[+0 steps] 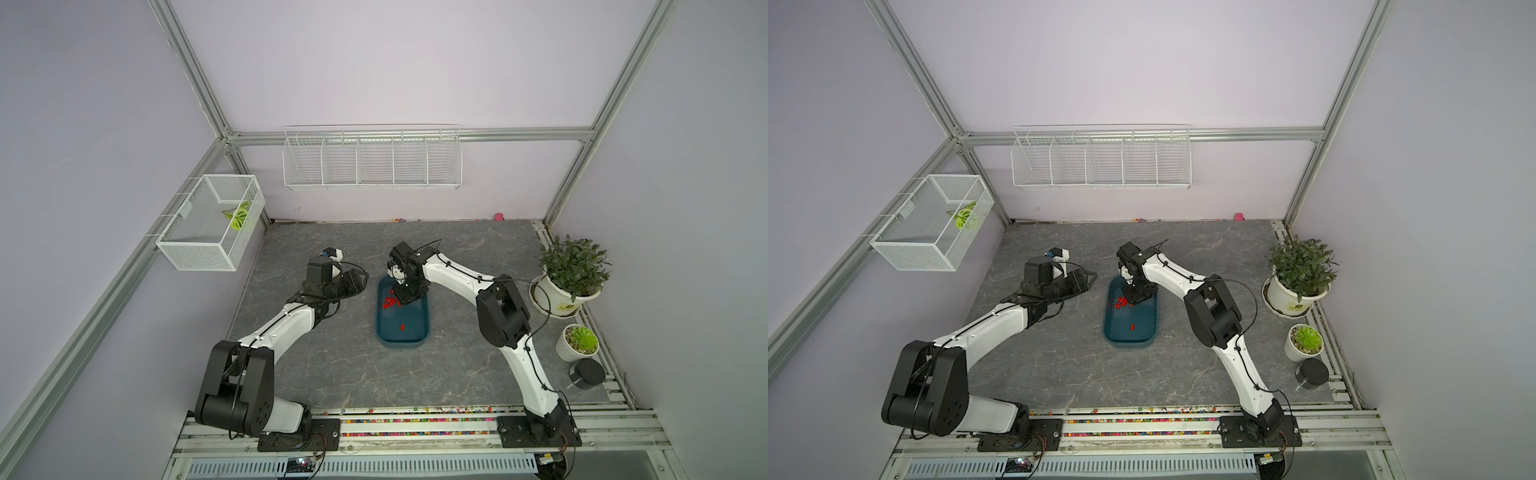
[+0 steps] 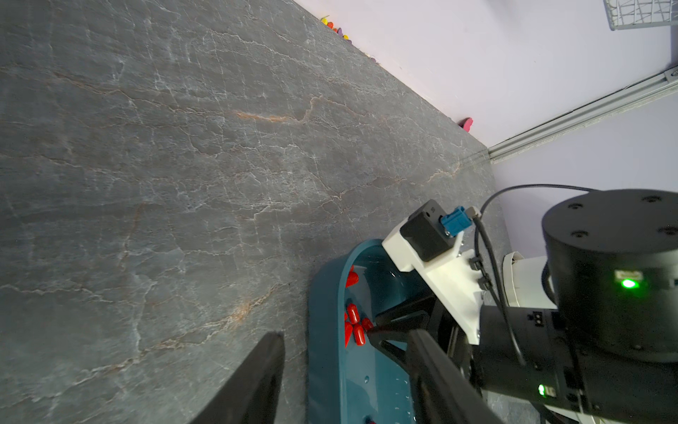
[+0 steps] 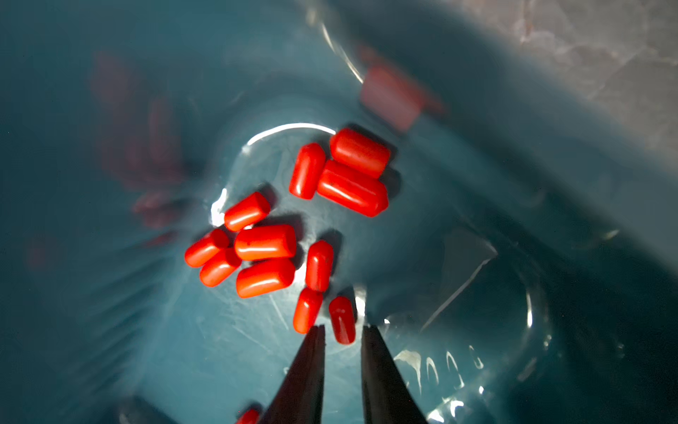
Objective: Take the screw protection sleeves out of the storage box
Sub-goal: Pick up the screw protection sleeve from the storage box.
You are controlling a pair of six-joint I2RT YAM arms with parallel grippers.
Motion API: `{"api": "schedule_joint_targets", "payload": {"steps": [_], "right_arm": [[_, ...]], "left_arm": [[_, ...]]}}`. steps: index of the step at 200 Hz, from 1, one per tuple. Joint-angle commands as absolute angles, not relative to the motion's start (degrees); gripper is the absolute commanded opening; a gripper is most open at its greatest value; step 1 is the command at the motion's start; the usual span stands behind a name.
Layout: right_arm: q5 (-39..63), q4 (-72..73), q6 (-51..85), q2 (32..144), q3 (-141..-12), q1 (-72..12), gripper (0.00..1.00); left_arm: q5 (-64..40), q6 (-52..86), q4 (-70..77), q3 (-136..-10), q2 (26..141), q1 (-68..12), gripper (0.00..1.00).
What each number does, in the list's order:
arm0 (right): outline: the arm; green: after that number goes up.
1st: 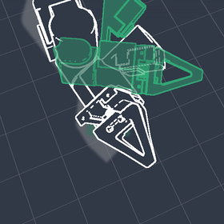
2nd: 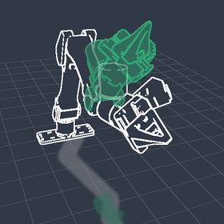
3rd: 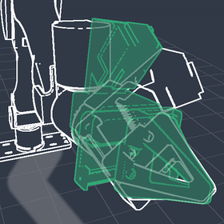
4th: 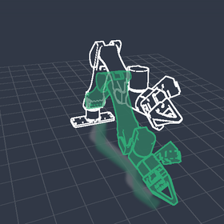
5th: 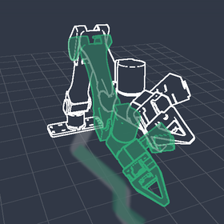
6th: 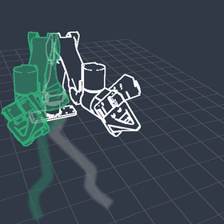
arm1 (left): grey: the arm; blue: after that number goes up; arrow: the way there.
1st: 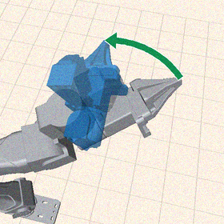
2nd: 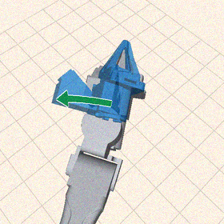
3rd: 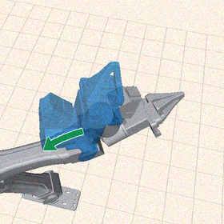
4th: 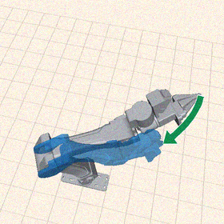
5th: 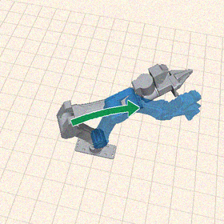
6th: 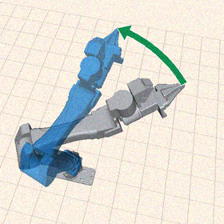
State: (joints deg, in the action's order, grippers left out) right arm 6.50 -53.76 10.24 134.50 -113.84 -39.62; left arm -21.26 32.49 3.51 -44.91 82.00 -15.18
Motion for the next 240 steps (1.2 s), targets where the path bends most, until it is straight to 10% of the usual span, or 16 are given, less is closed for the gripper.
{"api": "schedule_joint_targets", "payload": {"steps": [1, 240], "right_arm": [[7.21, -55.78, 10.20, 136.20, -115.65, -39.54, 0.23], [7.08, -54.40, 10.48, 128.35, -111.81, -38.94, 0.08]], "left_arm": [[-21.66, 32.24, 2.73, -46.59, 82.76, -15.54, 0.60], [-21.73, 32.29, 2.90, -46.41, 82.62, -15.48, 0.59]]}}
